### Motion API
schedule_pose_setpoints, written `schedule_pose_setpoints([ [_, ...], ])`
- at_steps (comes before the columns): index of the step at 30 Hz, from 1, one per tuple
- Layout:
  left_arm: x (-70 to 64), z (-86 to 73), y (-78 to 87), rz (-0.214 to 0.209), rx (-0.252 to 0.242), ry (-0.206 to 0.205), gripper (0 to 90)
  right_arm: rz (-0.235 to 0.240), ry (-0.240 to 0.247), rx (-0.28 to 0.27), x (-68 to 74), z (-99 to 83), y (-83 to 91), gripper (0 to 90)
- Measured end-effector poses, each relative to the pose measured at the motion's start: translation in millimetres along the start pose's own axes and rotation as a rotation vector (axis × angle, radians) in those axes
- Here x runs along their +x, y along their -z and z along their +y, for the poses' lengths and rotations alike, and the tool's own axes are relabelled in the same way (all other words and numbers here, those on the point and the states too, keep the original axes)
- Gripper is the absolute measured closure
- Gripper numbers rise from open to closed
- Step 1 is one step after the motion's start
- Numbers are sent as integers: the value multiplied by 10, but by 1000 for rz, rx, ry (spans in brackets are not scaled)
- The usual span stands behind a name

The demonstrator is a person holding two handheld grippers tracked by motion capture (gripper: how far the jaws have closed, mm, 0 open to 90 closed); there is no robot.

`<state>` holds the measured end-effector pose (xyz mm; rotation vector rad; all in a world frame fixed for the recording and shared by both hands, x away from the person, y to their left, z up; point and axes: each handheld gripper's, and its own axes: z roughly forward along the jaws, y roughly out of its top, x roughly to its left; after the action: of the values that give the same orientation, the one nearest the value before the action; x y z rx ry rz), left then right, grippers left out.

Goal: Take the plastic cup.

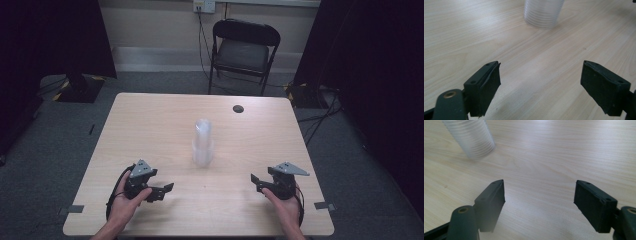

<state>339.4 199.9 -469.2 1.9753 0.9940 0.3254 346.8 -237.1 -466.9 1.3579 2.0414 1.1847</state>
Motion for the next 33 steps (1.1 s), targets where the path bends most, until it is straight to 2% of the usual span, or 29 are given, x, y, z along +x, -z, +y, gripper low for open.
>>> schedule_pose_setpoints([
  [2, 7, 5, -4, -9, -3, 12, 160, 15, -6, 2, 8, 1, 3, 259],
  [5, 5, 12, -11, 21, 3, -8, 161, 28, 1, 7, 16, -1, -6, 261],
  [8, 5, 26, -16, 6, 3, 1, 162, 27, 3, 23, 16, -2, -28, 268],
  [10, 5, 24, -16, 1, 1, 4, 162, 49, -10, 27, 9, -9, -46, 301],
  [14, -2, 13, 2, 0, 3, 6, 163, 83, -18, 21, 45, 1, -61, 305],
  [18, -19, 11, 12, -2, -1, -18, 163, 107, 18, 8, 145, 42, -51, 306],
  [20, -38, 5, 29, -2, -1, -14, 163, 101, 28, -2, 200, 55, -35, 305],
  [22, -56, -1, 48, 0, -7, -21, 163, 116, 28, -6, 242, 60, -26, 306],
  [25, -67, 5, 55, 2, -6, -34, 165, 129, 56, -9, 313, 87, -15, 321],
  [28, -73, 12, 49, -5, -10, -30, 167, 145, 73, -24, 351, 139, -3, 329],
  [31, -72, 20, 44, -1, -16, -29, 181, 160, 61, -31, 380, 201, -15, 320],
  [33, -68, 23, 46, 2, -18, -35, 181, 161, 86, -25, 411, 254, -34, 305],
])
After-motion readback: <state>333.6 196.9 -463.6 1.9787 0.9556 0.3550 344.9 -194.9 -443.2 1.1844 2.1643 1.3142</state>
